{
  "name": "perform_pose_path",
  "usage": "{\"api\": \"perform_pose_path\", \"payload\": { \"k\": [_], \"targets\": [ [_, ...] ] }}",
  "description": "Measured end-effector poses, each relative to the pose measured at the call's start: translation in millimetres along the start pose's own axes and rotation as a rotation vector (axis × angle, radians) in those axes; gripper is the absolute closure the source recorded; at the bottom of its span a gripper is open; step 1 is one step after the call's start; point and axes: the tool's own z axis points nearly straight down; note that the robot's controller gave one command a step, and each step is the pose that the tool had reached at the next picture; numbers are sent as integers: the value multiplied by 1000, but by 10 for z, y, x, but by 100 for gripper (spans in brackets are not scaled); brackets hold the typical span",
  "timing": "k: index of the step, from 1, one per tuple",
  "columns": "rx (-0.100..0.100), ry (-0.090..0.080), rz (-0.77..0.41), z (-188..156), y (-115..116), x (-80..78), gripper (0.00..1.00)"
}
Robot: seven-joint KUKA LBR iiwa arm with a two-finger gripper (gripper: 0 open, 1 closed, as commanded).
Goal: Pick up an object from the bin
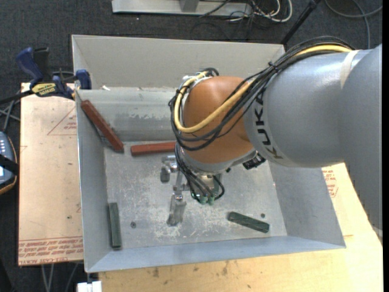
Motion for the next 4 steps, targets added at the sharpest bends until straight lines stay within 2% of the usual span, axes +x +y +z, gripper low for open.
{"api": "perform_pose_path", "payload": {
  "k": [1,2,3,4],
  "targets": [
    [-1,-7,3,-36,-7,-19,0],
    [-2,-10,-46,312,-535,93,0],
    [2,-6,-142,586,-821,280,0],
    [-1,-7,-212,643,-1335,227,0]
  ]
}}
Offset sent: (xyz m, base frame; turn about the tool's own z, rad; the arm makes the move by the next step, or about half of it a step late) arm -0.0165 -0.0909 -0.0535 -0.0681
